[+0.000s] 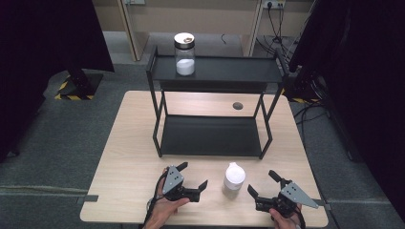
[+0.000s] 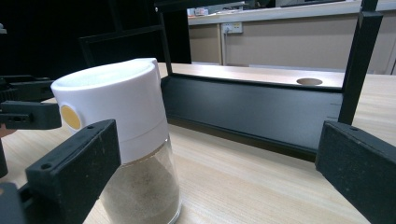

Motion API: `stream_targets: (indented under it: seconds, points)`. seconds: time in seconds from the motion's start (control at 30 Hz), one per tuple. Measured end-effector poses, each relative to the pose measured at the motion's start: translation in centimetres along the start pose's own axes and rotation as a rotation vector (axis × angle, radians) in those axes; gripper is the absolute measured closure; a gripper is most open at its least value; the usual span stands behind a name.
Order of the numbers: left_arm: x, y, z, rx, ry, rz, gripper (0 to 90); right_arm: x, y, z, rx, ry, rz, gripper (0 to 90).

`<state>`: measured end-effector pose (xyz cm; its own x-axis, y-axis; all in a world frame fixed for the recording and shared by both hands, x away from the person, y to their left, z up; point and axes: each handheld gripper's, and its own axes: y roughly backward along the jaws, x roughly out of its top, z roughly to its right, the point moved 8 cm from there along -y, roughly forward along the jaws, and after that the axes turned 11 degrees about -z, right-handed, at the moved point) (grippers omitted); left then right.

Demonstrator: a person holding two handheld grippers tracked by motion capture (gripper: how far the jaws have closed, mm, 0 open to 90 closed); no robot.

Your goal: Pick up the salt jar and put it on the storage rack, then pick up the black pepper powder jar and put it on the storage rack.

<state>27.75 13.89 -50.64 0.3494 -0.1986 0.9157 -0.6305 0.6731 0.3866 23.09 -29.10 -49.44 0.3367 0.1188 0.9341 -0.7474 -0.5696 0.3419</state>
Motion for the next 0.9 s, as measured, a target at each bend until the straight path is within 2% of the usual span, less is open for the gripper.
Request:
stream_targets:
  seconds: [0.9]
  points:
    - [-0.02,0.16,-0.12,0.007,0.002,0.007,0.4,0.21,0.24,-0.12,0.010,0.008,0.011,0.3]
